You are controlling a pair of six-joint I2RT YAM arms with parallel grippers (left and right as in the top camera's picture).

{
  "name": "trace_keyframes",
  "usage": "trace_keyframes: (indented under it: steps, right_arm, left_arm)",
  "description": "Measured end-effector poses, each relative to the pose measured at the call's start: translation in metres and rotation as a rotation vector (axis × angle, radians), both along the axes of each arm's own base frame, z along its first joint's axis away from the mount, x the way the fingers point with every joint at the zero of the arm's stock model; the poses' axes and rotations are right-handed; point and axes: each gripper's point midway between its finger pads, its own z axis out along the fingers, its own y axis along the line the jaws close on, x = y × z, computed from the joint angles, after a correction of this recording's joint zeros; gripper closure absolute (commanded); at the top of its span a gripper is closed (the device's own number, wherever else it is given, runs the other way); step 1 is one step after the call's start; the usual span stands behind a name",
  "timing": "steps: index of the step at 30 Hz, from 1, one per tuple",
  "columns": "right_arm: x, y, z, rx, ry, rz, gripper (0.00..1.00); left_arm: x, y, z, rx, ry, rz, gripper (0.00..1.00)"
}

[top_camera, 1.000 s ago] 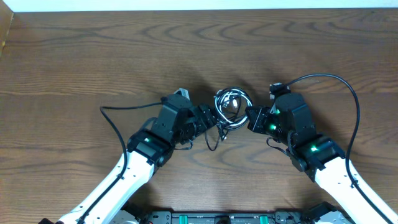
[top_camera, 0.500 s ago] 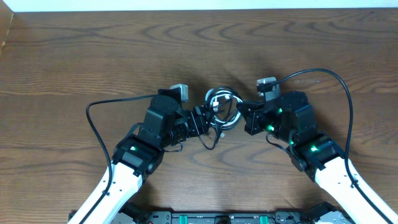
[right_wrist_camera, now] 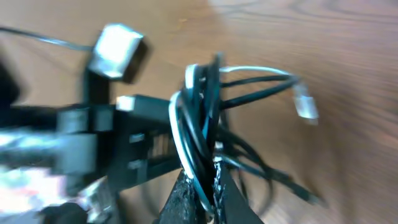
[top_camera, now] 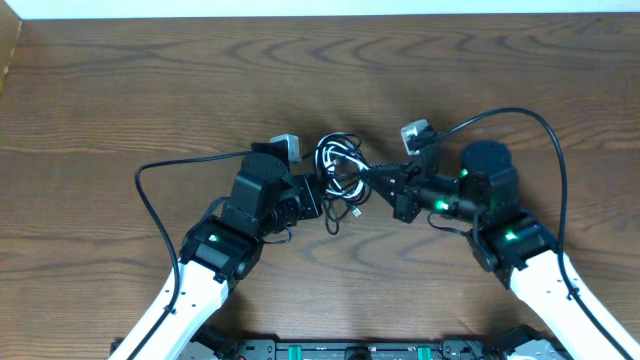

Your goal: Untangle cables

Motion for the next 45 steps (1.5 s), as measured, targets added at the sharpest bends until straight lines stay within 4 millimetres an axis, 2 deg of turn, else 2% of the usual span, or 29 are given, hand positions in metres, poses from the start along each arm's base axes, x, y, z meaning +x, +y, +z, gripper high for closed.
trace_keyframes:
  steps: [5,7,10,11,18,19,21,22,23,24,28,31,35,38,41,45]
  right_arm:
    - [-0.012,-0.006,0.01,0.075,0.024,0.118,0.99]
    - [-0.014,-0.012,0.018,0.11,0.01,0.157,0.99]
    - [-0.018,-0.021,0.031,0.155,-0.028,0.212,0.99]
    - [-0.02,-0.023,0.033,0.164,-0.032,0.227,0.99]
    - [-0.023,-0.024,0.031,0.168,-0.009,0.238,0.95]
    - [-0.021,-0.024,0.028,0.161,0.005,0.222,0.94]
    - [-0.017,-0.026,0.021,0.144,0.043,0.184,0.89]
    - [-0.015,-0.027,0.016,0.132,0.064,0.161,0.87]
    - [-0.012,-0.029,0.01,0.116,0.089,0.131,0.86]
    - [-0.01,-0.031,0.005,0.101,0.113,0.105,0.84]
    - [-0.002,-0.041,-0.023,0.021,0.219,-0.016,0.78]
    - [0.002,-0.05,-0.038,-0.03,0.268,-0.089,0.76]
    - [0.012,-0.062,-0.052,-0.097,0.284,-0.191,0.75]
    - [0.018,-0.068,-0.057,-0.125,0.278,-0.239,0.73]
    - [0.021,-0.072,-0.06,-0.144,0.278,-0.268,0.71]
    - [0.02,-0.075,-0.065,-0.161,0.297,-0.283,0.71]
  left_arm:
    - [0.003,0.009,-0.004,0.053,-0.006,0.059,0.92]
    - [0.006,0.023,-0.01,0.101,0.006,0.132,0.92]
    - [0.011,0.042,-0.018,0.147,0.024,0.234,0.83]
    - [0.013,0.045,-0.018,0.147,0.025,0.262,0.83]
    - [0.013,0.044,-0.017,0.122,0.039,0.279,0.83]
    - [0.012,0.041,-0.018,0.113,0.045,0.268,0.78]
    - [0.009,0.037,-0.018,0.098,0.056,0.244,0.62]
    - [0.008,0.036,-0.018,0.096,0.06,0.233,0.49]
    - [0.007,0.034,-0.019,0.094,0.063,0.222,0.31]
    - [0.007,0.034,-0.019,0.097,0.064,0.22,0.24]
    - [0.009,0.046,-0.023,0.095,0.093,0.291,0.23]
    - [0.011,0.053,-0.023,0.031,0.14,0.402,0.23]
    - [0.009,0.046,-0.031,-0.091,0.254,0.539,0.23]
    - [0.005,0.036,-0.05,-0.133,0.36,0.615,0.23]
    - [-0.001,0.028,-0.078,-0.147,0.483,0.706,0.23]
    - [-0.006,0.027,-0.11,-0.168,0.616,0.851,0.23]
